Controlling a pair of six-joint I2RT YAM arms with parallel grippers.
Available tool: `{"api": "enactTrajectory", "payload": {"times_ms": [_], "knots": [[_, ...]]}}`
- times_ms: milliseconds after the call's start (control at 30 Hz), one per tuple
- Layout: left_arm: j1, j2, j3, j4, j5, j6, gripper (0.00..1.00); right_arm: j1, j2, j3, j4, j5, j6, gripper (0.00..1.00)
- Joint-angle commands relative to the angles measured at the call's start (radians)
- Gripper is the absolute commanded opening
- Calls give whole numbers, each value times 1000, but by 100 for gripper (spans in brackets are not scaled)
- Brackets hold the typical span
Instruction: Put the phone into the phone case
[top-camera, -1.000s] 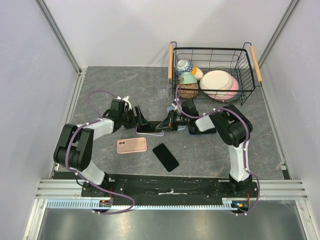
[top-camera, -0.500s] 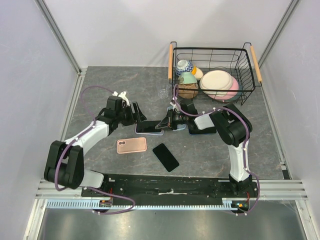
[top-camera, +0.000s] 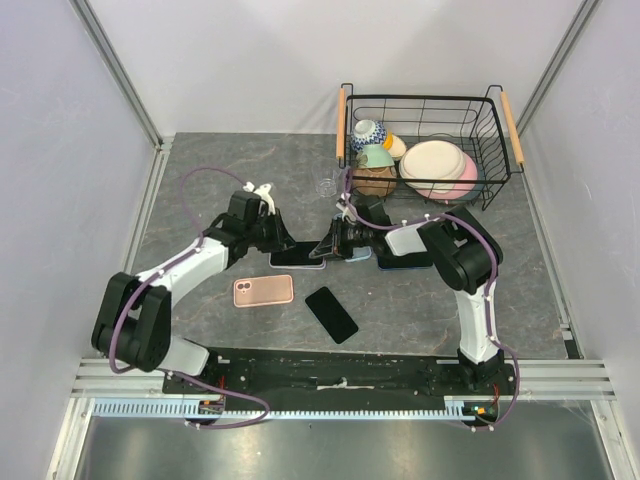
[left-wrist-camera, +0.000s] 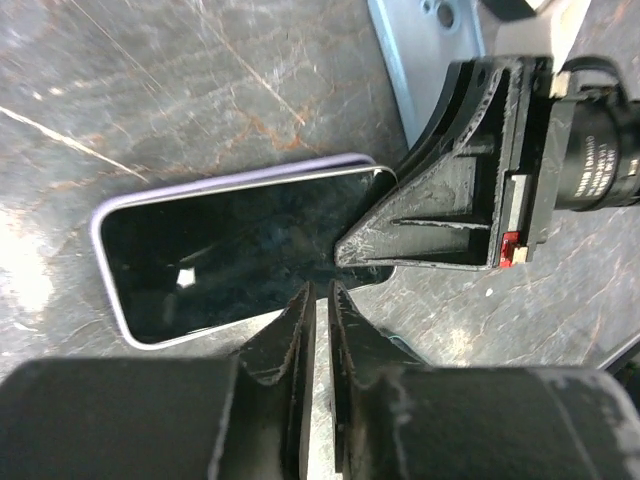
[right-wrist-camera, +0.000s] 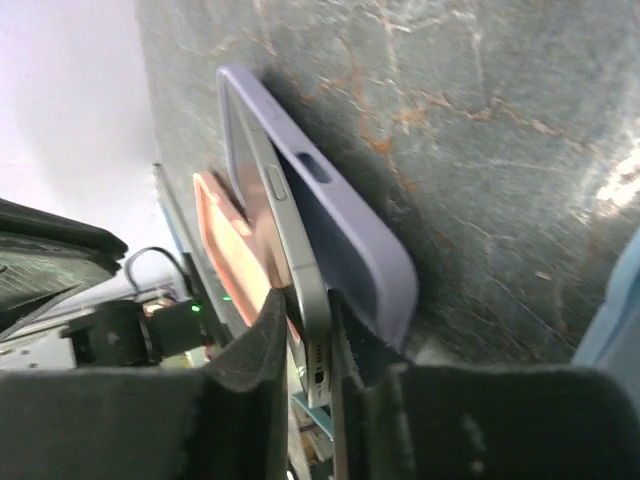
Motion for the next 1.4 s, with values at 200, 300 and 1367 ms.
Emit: {"api": "enactTrajectory", "payload": {"times_ms": [200,300,1367], "knots": [[-48,198,51,64,19,-10,4,75,109,-16,-295,349,-174,31],[-46,269,71,70,11,-4,2,76,107,-8,-313,357,-186,35],[-48,261,62,-51,54,54,2,81,50,135,-624,496,-348,54]]}}
